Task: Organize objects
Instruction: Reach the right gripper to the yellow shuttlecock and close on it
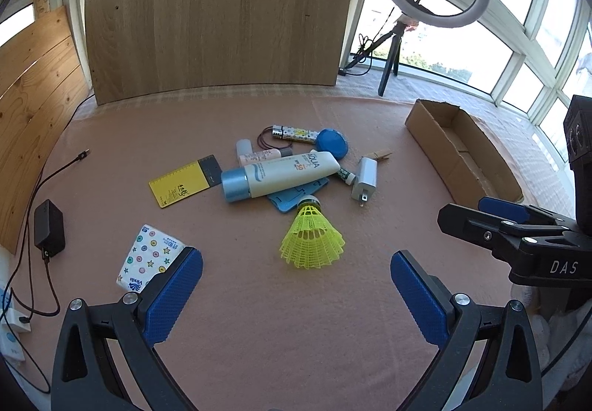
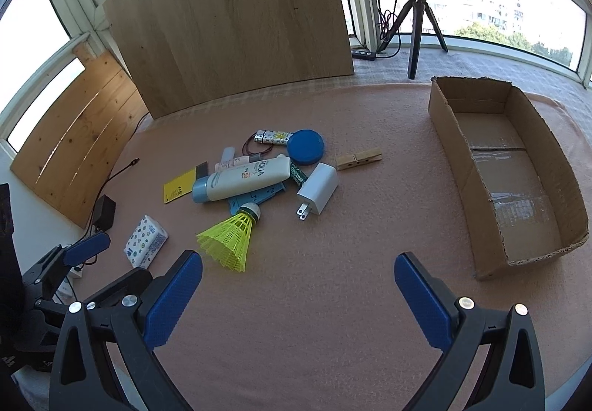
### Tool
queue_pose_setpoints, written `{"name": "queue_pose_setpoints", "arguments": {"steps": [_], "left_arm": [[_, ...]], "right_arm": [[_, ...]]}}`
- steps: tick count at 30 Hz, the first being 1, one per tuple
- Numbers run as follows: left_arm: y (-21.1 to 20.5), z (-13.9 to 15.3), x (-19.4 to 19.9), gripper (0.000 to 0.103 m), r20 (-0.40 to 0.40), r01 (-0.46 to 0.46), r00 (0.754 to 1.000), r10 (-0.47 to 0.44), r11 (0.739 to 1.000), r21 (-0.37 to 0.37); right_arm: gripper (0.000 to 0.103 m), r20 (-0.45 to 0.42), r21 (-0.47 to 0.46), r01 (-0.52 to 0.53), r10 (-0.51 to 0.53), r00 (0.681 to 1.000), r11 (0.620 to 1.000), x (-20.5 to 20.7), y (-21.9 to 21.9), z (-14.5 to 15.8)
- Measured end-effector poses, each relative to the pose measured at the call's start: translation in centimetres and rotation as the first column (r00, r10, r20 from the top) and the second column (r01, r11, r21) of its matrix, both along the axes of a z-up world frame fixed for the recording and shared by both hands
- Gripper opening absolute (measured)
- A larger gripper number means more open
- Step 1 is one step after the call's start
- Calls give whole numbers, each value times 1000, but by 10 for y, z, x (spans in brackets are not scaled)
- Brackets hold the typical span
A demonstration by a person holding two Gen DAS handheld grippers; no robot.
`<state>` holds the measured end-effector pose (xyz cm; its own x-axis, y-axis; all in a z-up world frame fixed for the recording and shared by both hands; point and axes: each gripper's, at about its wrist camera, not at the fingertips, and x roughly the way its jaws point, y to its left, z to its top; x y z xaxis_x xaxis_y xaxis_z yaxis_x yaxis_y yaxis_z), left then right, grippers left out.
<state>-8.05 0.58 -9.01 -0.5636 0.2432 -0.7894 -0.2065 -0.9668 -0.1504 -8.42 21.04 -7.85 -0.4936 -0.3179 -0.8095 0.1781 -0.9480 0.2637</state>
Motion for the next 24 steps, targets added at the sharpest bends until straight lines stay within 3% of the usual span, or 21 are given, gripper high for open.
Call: {"name": "queue_pose_setpoints", "arguments": {"steps": [7, 16, 24], "left_arm": [[3, -20, -21, 103, 36, 70, 997, -72, 997, 42], [13, -52, -42, 99, 87, 121, 988, -125, 991, 51], [15, -70, -56, 91, 120, 124, 984, -135, 987, 100]], "right_arm": [[103, 105, -98, 3, 7, 994, 995, -30, 0, -20], [102, 210, -146, -34, 65, 976, 989, -60, -25, -49], [88, 303, -215, -36, 102, 948, 976, -80, -41, -74]]}}
